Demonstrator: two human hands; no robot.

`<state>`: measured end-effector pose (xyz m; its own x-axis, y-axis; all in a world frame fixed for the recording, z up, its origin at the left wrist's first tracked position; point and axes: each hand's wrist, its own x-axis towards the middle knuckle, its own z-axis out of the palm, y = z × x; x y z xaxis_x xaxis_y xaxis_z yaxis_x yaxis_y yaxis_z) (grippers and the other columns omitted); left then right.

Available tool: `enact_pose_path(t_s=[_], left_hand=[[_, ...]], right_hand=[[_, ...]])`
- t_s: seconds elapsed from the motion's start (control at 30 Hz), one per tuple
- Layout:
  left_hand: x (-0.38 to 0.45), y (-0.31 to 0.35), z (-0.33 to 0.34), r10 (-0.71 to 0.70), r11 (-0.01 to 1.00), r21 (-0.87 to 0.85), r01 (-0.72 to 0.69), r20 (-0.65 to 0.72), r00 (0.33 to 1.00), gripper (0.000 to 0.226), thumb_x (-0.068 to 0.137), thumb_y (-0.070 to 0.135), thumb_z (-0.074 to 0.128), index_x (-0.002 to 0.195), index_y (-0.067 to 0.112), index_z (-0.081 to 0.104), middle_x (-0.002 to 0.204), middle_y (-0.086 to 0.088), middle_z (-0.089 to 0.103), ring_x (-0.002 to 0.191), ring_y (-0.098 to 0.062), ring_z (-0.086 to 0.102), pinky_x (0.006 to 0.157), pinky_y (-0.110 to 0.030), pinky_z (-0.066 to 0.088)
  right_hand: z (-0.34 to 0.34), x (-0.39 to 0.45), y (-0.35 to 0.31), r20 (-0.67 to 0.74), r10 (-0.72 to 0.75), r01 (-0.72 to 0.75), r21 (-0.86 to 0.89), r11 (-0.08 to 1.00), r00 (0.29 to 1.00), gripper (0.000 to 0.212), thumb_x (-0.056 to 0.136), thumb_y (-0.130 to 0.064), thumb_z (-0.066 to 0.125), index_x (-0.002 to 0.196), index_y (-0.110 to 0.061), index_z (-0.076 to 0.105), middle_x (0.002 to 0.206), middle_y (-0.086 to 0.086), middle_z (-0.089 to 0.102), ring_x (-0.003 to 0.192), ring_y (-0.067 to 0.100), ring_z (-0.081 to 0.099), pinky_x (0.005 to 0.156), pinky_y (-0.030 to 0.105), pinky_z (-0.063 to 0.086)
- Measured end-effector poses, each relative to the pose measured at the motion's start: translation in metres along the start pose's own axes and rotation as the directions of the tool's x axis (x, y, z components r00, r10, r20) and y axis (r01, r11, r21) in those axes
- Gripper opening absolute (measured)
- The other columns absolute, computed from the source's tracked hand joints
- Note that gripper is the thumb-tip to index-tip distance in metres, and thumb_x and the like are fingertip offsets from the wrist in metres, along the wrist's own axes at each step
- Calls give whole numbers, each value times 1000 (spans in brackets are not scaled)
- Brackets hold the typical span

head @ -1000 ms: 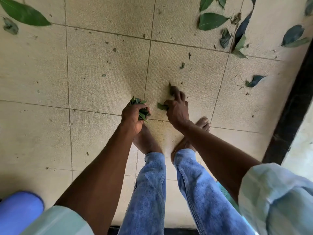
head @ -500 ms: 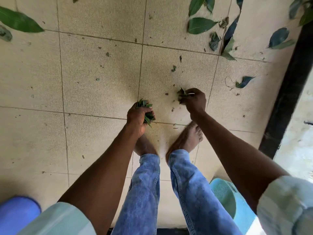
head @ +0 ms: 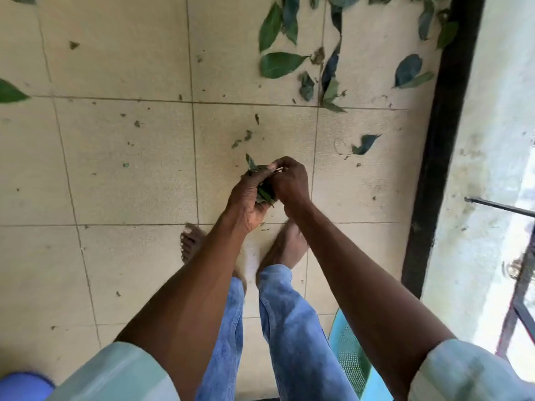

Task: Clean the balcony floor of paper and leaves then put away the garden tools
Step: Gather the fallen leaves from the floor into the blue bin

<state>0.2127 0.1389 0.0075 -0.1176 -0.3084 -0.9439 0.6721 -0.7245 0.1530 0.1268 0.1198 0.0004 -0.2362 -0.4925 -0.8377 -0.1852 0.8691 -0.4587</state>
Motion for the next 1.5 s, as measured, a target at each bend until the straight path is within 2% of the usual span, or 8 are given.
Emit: enact_pose_path(t_s=[0.07, 0.23, 0.4, 0.53, 0.83, 1.07, 1.27, 1.5], left_hand=[[7, 0, 15, 31, 999, 25, -31, -36, 999, 16, 88, 1, 59, 80, 14, 59, 66, -1, 69, 63, -16, 65, 56, -23, 52], [23, -1, 40, 89, 993, 92, -78, -128, 988, 25, 83, -11, 55, 85, 13, 59, 70, -6, 64, 58, -19, 61, 50, -24, 50], [43, 1, 57, 101, 976, 206, -71, -137, 985, 25, 85, -11, 52, 84, 14, 58, 66, -5, 63, 51, -20, 65, 58, -28, 50], [57, -10, 71, 78, 954, 297, -41, -115, 990, 24, 84, -10, 55, 84, 14, 59, 71, -8, 63, 52, -20, 65, 62, -31, 50], [68, -7, 45, 55, 950, 314, 7, -188, 981, 24, 85, -12, 54, 85, 12, 59, 81, -11, 60, 71, -25, 62, 57, -28, 57], [46, 32, -11, 96, 970, 241, -24, -291, 952, 21, 84, -9, 56, 87, 11, 60, 69, -11, 68, 54, -23, 67, 67, -31, 49], [35, 58, -59, 123, 987, 138, -81, -330, 936, 22, 85, -9, 57, 92, 11, 60, 73, -11, 68, 57, -25, 67, 66, -32, 50], [34, 69, -97, 130, 992, 47, -121, -315, 940, 21, 86, -9, 56, 92, 11, 58, 65, -9, 68, 53, -21, 67, 66, -32, 51]], right_hand=[[-12, 3, -3, -49, -11, 3, -161, 987, 999, 33, 56, -26, 68, 85, -24, 52, 102, 10, 58, 92, 28, 58, 72, 38, 54], [-89, 33, -6, 414, 39, -68, 54, 996, 909, 31, 75, -7, 76, 100, -14, 59, 88, 2, 65, 83, 16, 59, 71, 31, 39], [-150, 74, 12, -298, -197, 144, -191, 971, 934, 42, 73, -10, 80, 112, -2, 65, 115, 13, 61, 94, 20, 58, 74, 12, 43], [-145, 117, 26, -300, -149, 52, -310, 949, 942, 81, 72, -31, 82, 138, -11, 40, 148, 18, 24, 131, 36, 32, 111, 36, 33], [-87, 99, 74, 400, -614, 603, -782, 159, 681, 27, 92, -2, 46, 115, 9, 55, 119, 23, 50, 100, 40, 52, 70, 45, 53], [-55, 81, 43, -130, -338, 233, -498, 835, 932, 20, 84, 3, 55, 100, -4, 66, 110, 12, 55, 80, 20, 53, 68, 24, 39], [19, 77, -22, 225, -624, 633, -526, 569, 748, 18, 86, 1, 57, 99, 2, 69, 126, 19, 51, 103, 30, 57, 85, 39, 53], [78, 100, 0, 504, -545, 698, -677, 231, 670, 29, 95, -11, 47, 117, -10, 66, 157, 16, 26, 148, 33, 10, 120, 47, 17]])
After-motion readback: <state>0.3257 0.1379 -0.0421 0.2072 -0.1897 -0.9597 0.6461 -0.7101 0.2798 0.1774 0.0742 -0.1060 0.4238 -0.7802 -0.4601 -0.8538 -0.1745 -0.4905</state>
